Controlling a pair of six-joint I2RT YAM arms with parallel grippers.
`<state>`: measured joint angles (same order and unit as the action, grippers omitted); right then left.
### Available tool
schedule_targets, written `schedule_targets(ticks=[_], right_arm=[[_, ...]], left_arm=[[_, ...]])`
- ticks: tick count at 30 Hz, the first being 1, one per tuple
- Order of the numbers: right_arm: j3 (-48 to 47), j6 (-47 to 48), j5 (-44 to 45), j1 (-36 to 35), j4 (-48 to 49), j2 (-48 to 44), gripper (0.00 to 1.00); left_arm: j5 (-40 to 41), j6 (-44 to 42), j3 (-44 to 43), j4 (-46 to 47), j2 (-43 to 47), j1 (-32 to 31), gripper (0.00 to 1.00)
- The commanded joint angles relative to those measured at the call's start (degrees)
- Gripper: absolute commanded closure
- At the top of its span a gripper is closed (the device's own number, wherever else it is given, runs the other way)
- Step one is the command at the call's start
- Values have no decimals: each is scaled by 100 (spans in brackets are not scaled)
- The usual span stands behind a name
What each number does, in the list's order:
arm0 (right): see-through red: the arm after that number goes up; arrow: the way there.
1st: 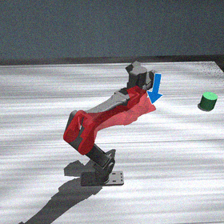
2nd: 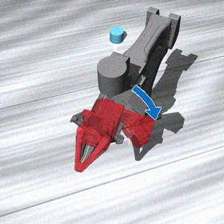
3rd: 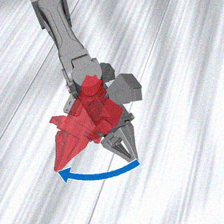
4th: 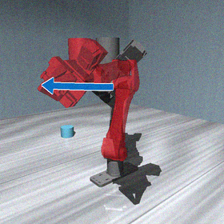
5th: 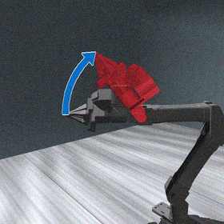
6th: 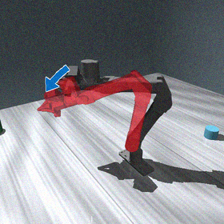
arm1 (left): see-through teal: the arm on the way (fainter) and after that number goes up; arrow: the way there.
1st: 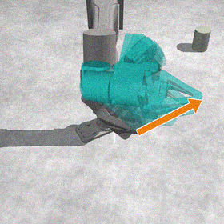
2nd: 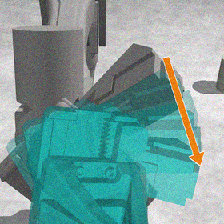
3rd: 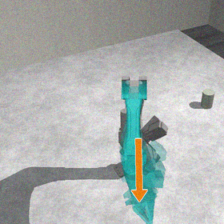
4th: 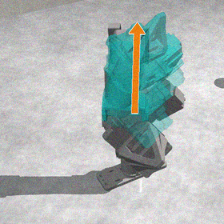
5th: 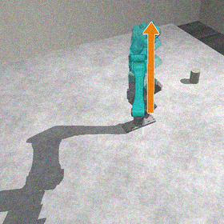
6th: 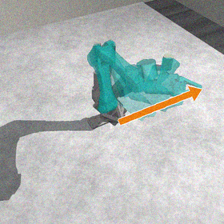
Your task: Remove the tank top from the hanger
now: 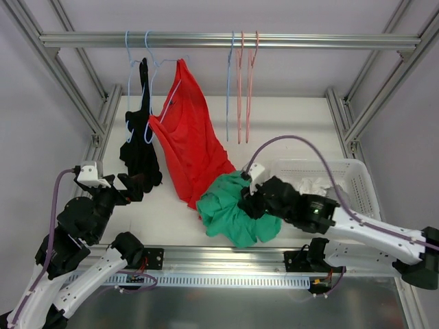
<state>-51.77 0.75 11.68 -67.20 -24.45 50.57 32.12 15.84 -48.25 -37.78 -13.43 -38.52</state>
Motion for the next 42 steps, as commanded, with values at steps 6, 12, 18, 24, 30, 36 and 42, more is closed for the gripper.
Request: schedule_targets(ticks=[6, 12, 18, 24, 30, 36, 42], right_arm=[[1573, -1209, -913, 14, 2400, 1032, 82], [1118, -1209, -860, 14, 2068, 2387, 42], [845, -1517, -757, -310, 1174, 2258, 57], [211, -1578, -141, -865, -6, 1589, 1], [518, -1946, 1, -909, -262, 1727, 1], [633, -2185, 80, -1067, -429, 2317, 4], [405, -1904, 194, -1085, -350, 2617, 57]], left_arm=[[146, 25, 17, 104, 34, 20, 1], [145, -19, 26, 95, 69, 20, 1], [154, -72, 35, 95, 51, 20, 1], [40, -81, 26, 104, -54, 20, 1], [22, -89, 17, 95, 16, 20, 1], [5, -98, 17, 104, -37, 20, 1], [-13, -107, 17, 95, -46, 20, 1]])
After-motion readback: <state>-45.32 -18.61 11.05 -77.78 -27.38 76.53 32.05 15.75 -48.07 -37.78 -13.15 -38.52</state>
